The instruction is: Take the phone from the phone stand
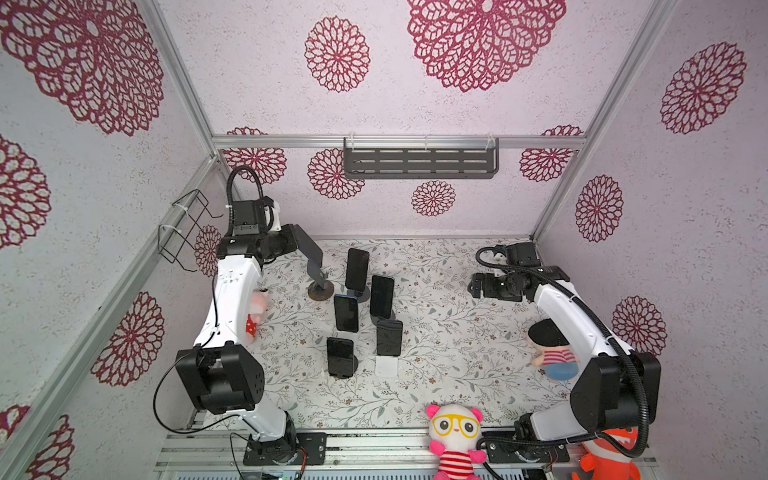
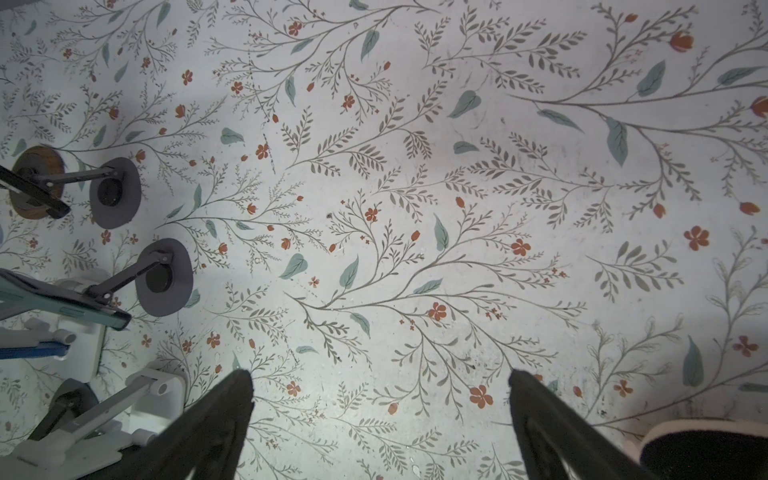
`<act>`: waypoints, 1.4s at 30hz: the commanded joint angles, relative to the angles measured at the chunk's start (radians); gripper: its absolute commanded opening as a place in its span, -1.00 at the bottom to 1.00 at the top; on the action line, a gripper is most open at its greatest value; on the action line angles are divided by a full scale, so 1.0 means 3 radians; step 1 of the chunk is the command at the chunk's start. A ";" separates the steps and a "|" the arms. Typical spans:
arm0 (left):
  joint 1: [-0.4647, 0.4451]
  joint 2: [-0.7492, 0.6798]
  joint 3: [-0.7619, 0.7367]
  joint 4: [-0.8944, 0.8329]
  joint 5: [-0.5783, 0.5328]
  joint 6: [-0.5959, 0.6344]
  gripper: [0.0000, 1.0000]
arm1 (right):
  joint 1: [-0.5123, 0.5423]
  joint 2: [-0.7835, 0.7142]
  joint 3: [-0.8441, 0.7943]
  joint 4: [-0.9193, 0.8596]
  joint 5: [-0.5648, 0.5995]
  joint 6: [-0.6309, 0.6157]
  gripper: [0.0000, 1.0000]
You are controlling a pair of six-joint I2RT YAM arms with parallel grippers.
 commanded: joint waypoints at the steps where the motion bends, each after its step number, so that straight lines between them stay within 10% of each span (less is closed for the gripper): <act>1: -0.0019 -0.0199 0.0112 0.0134 0.0412 -0.0301 -1.00 | 0.0020 0.0003 0.0221 -0.0132 -0.0185 -0.0124 0.95; 17: -0.0432 -0.0396 -0.0568 0.1567 0.2090 -0.1781 -1.00 | 0.0021 0.0043 0.0827 -0.0466 -0.1174 -0.1379 0.83; 31: -0.1113 -0.0056 -0.1224 0.2938 0.2044 -0.2894 -1.00 | 0.0075 0.0387 0.1784 -0.1508 -0.1418 -0.2827 0.83; 42: -0.1139 0.0047 -0.1438 0.3293 0.2145 -0.3127 -1.00 | 0.0590 0.0820 0.2465 -0.1302 -0.1240 -0.2784 0.86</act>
